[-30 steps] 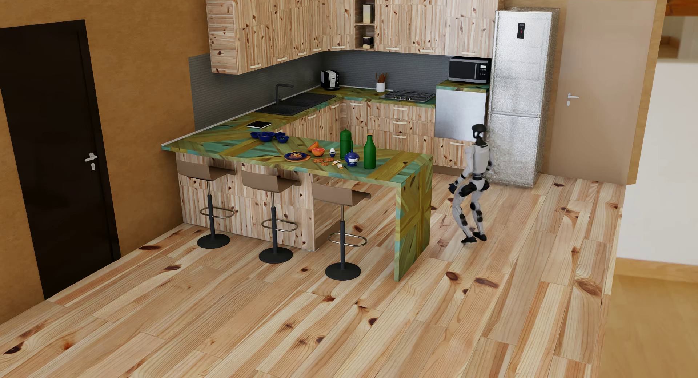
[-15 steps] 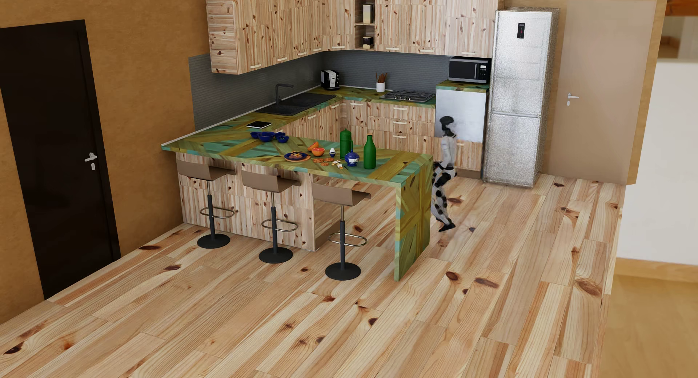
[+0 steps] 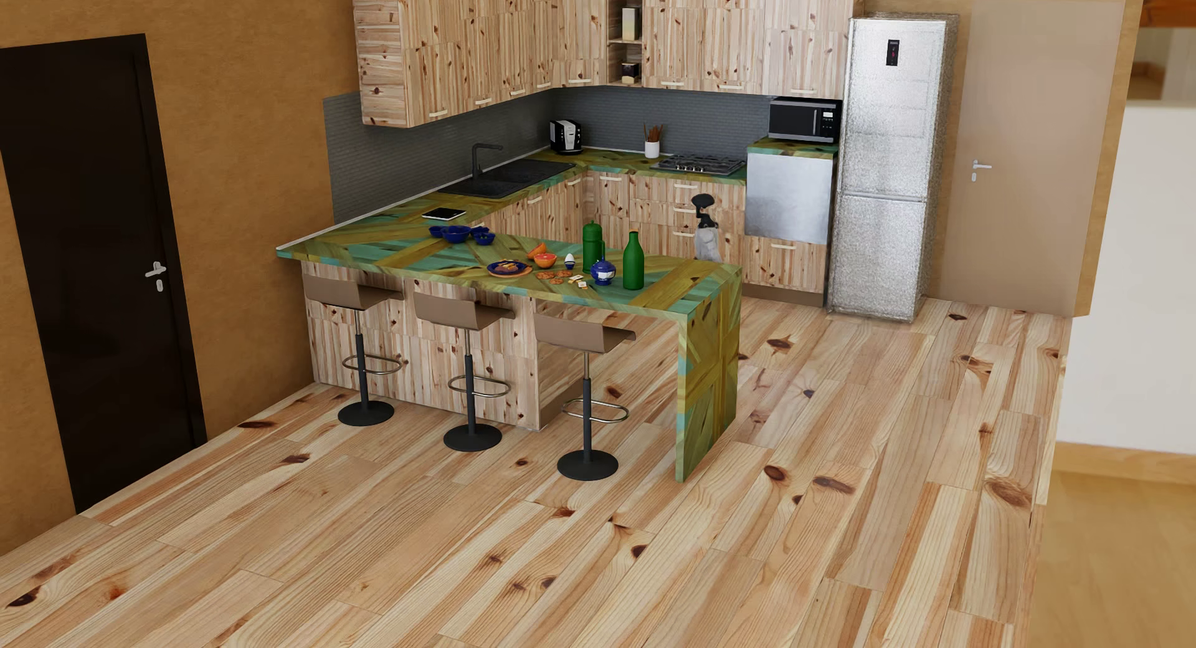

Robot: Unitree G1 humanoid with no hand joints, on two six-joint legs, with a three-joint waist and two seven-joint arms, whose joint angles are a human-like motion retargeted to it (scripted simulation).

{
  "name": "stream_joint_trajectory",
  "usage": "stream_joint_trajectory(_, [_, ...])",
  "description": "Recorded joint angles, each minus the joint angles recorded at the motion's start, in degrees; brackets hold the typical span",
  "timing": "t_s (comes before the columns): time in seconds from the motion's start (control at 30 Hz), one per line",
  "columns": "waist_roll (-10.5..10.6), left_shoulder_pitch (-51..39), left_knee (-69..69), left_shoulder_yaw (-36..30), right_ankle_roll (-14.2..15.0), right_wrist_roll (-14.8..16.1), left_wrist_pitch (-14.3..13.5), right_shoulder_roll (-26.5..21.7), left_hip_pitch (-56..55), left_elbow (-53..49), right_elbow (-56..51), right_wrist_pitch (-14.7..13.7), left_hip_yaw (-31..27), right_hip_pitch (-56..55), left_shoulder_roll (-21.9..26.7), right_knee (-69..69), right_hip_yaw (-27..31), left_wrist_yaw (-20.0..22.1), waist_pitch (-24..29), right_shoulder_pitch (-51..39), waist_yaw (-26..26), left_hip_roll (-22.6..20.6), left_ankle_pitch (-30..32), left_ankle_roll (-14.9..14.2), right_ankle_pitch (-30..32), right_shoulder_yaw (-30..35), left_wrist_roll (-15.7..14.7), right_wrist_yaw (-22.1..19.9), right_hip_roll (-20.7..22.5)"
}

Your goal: Circle the corner

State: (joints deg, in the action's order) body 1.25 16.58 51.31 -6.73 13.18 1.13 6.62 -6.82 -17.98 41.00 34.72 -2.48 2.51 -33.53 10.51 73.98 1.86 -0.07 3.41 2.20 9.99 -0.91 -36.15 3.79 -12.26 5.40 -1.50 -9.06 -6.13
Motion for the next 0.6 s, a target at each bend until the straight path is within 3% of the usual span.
stream_joint_trajectory(0.07, [-3.6, -2.7, 6.1, 1.3, 1.4, -2.2, 4.1, -3.6, 2.0, -4.8, -1.9, -3.4, -1.7, -7.4, -1.1, -14.1, -0.5, 5.9, 1.3, 6.9, -2.4, -2.4, 2.2, 0.7, -4.8, -1.5, 0.8, 0.9, 1.0])
stream_joint_trajectory(0.1, [-4.8, -3.7, 16.8, 2.2, 1.1, -3.4, 5.8, -6.0, -1.3, -8.1, 2.8, -6.1, -1.6, -7.7, -2.8, -22.3, -1.2, 7.8, 1.5, 7.9, -2.2, -2.8, 8.8, 1.4, 0.5, -3.2, 0.6, 1.6, 1.8])
stream_joint_trajectory(0.13, [-3.6, -4.2, 25.9, 1.8, -6.3, -4.0, 6.2, -7.7, -6.5, -6.9, 4.8, -6.0, -1.7, -6.4, -2.6, -20.3, -0.8, 7.2, 1.3, 6.1, -0.7, -2.1, 21.0, 2.2, -1.8, -6.1, 1.0, 1.6, 3.4])
stream_joint_trajectory(0.17, [-1.6, -2.7, 28.9, 3.5, -13.3, -4.1, 5.7, -7.8, -11.9, -6.5, 4.0, -4.2, -2.6, -3.8, -1.9, -21.5, -1.1, 4.8, 1.5, 3.1, -0.5, -1.6, 24.3, -0.6, -4.7, -6.8, 2.1, 0.8, 4.8])
stream_joint_trajectory(0.2, [0.6, -0.2, 24.6, 5.6, -10.3, -3.6, 4.4, -6.5, -16.4, -5.9, -0.2, -1.2, -4.6, -1.2, -2.0, -24.1, -1.5, 1.8, 1.8, 0.4, 0.5, -0.8, 16.1, -3.2, -5.0, -6.3, 4.3, 0.0, 5.6])
stream_joint_trajectory(0.23, [2.2, 1.0, 14.8, 6.8, -8.0, -3.5, 3.3, -5.0, -18.3, -5.5, -0.2, -0.5, -6.3, 0.9, -2.0, -25.8, -1.2, -1.0, 2.2, -1.7, 0.9, 1.0, 9.7, -3.0, -5.6, -4.3, 7.7, 0.2, 5.9])
stream_joint_trajectory(0.27, [3.6, 0.8, 2.8, 5.5, -9.2, -3.7, 2.3, -3.2, -17.3, -3.8, 1.7, -0.7, -7.5, 2.4, -2.0, -26.2, -0.1, -3.4, 2.2, -2.6, 0.3, 3.8, 12.6, -3.1, -5.8, -1.6, 11.1, 1.1, 6.9])
stream_joint_trajectory(0.3, [2.6, -2.3, -0.9, 3.0, -11.8, -4.0, 1.5, -1.1, -14.2, -1.5, 2.0, -0.4, -5.9, 2.7, -0.6, -23.7, 0.7, -5.9, 3.4, -2.1, -1.6, 3.8, 16.2, -6.2, -6.1, -0.4, 13.2, 2.7, 6.0])
stream_joint_trajectory(0.33, [1.3, -4.8, -1.2, 3.3, -14.1, -4.3, 0.7, -1.2, -12.9, -4.1, 1.8, -0.6, -5.1, 2.9, 0.2, -23.5, 0.6, -7.3, 4.0, 0.0, -4.3, 3.1, 15.2, -5.8, -7.1, -0.5, 13.4, 5.3, 5.5])
stream_joint_trajectory(0.4, [-1.5, -9.5, -1.8, 2.5, -17.3, -5.2, -3.8, -3.7, -10.5, -5.6, 1.9, -0.3, -3.8, 4.2, -1.3, -24.2, 0.1, -5.6, 4.3, 5.0, -8.7, 2.3, 14.0, -5.4, -10.0, -2.7, 9.9, 10.3, 4.8])
stream_joint_trajectory(0.43, [-2.9, -10.7, -1.6, 2.3, -15.2, -5.3, -7.0, -4.8, -9.9, -6.0, 2.2, 1.0, -3.6, 5.6, -1.8, -25.6, 0.5, -4.1, 4.2, 6.3, -9.4, 2.4, 15.2, -5.5, -9.9, -3.2, 6.7, 11.8, 4.8])
stream_joint_trajectory(0.47, [-3.4, -11.2, -0.9, 2.3, -10.0, -4.9, -9.9, -5.9, -10.0, -6.7, 1.3, 2.5, -3.6, 7.6, -2.5, -28.5, 0.5, -2.7, 4.1, 7.5, -9.5, 2.4, 17.4, -3.5, -9.0, -4.6, 3.4, 12.3, 4.6])
stream_joint_trajectory(0.5, [-3.3, -10.8, -1.1, 2.0, -7.6, -4.1, -11.9, -5.9, -10.3, -6.8, 0.4, 3.4, -3.2, 8.9, -1.9, -30.7, -0.1, -2.2, 3.3, 8.8, -9.0, 2.9, 18.9, 2.2, -8.6, -5.9, 0.4, 11.6, 4.7])
stream_joint_trajectory(0.53, [-2.9, -9.4, -4.2, 3.2, -9.0, -3.1, -12.3, -3.8, -9.0, -6.4, 0.0, 4.6, -3.4, 9.2, -1.7, -29.9, -0.4, -2.1, 2.6, 8.1, -8.3, 3.4, 17.0, 7.0, -7.3, -5.0, -0.9, 9.9, 5.3])
stream_joint_trajectory(0.57, [-2.5, -8.4, -7.1, 3.1, -11.7, -2.2, -11.2, -1.9, -7.5, -5.4, -0.6, 6.1, -4.3, 8.5, -0.9, -27.9, -0.7, -2.2, 1.7, 6.2, -7.7, 3.9, 15.7, 1.2, -6.7, -3.2, -1.2, 8.1, 5.8])
stream_joint_trajectory(0.6, [-2.6, -8.6, -8.9, 2.8, -13.4, -1.3, -8.8, -2.4, -6.6, -4.5, -1.4, 7.0, -4.5, 8.2, -0.6, -26.7, -0.8, -2.2, 0.8, 4.8, -6.7, 3.4, 16.5, -6.9, -7.5, -0.8, -0.9, 6.6, 4.9])
